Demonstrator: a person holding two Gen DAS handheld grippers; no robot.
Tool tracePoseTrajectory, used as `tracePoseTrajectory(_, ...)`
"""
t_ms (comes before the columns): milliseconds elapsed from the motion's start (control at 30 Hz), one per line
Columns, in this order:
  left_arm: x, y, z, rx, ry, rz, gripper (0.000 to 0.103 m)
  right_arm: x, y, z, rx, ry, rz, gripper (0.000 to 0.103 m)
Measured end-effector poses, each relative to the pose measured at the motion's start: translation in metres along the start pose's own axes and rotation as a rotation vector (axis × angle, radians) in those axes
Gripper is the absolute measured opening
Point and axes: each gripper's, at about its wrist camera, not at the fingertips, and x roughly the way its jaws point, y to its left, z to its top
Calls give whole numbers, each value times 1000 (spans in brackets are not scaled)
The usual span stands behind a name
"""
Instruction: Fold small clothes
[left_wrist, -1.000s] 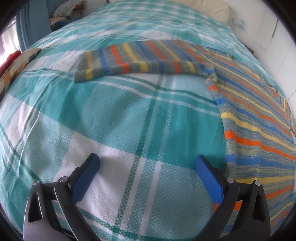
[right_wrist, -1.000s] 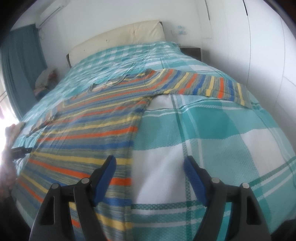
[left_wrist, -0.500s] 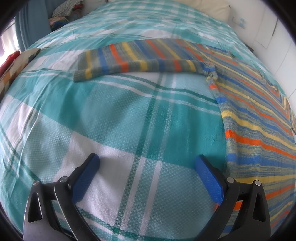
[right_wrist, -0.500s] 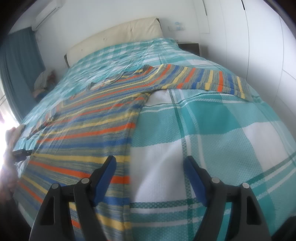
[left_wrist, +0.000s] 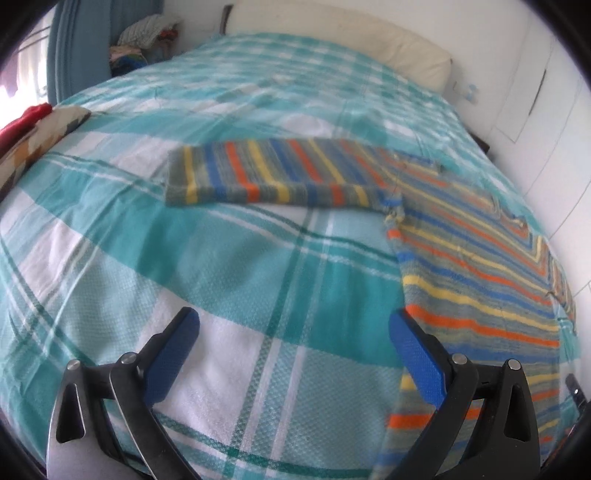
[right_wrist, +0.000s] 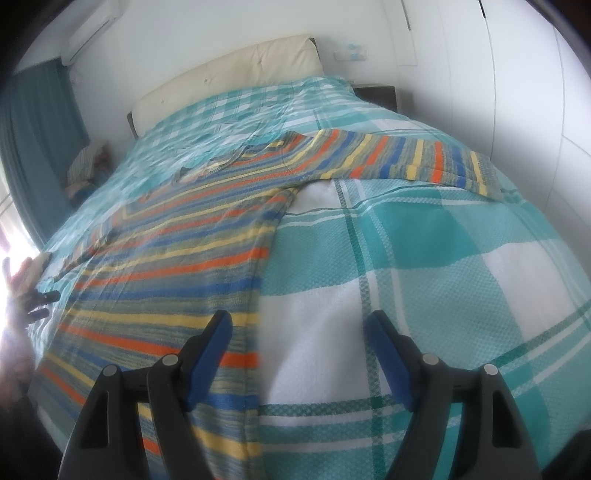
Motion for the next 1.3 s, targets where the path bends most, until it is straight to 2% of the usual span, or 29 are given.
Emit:
tracePoseTrajectory(100,-4,4,3,-8,-39,37,102,0,0,0,4,4,-1,76)
tracePoseTrajectory(300,22,17,-4,-83,67,51,102,-5,-1,0,10,-19,-34,78)
tracePoseTrajectory(400,33,12,-8,-48,132,68,102,-18,5,3,-31,-91,-83,79)
tracePoseTrajectory(467,42,5,-11,7,181,86,102,-20,8,3,-54,-109,-109,85)
tracePoseTrajectory(567,45,-6,-14,87,195,101,103,-11,7,2,-54,-66,-126,86)
tracePoseTrajectory(767,45,-12,-15,129,206,77,103,11,-16,-4,38,56,-159,86)
tracePoseTrajectory(867,47,-8,-14,111,220,59,103,11,-17,-6,43,58,-155,90)
tracePoseTrajectory(1033,47,-7,-16,127,233,60,103,20,-3,-11,-43,80,-199,101)
tracePoseTrajectory(1167,48,-14,-19,176,236,91,103,22,-1,-13,-44,79,-197,102)
tracePoseTrajectory(1300,46,-12,-18,174,233,82,103,25,1,-14,-51,81,-206,103)
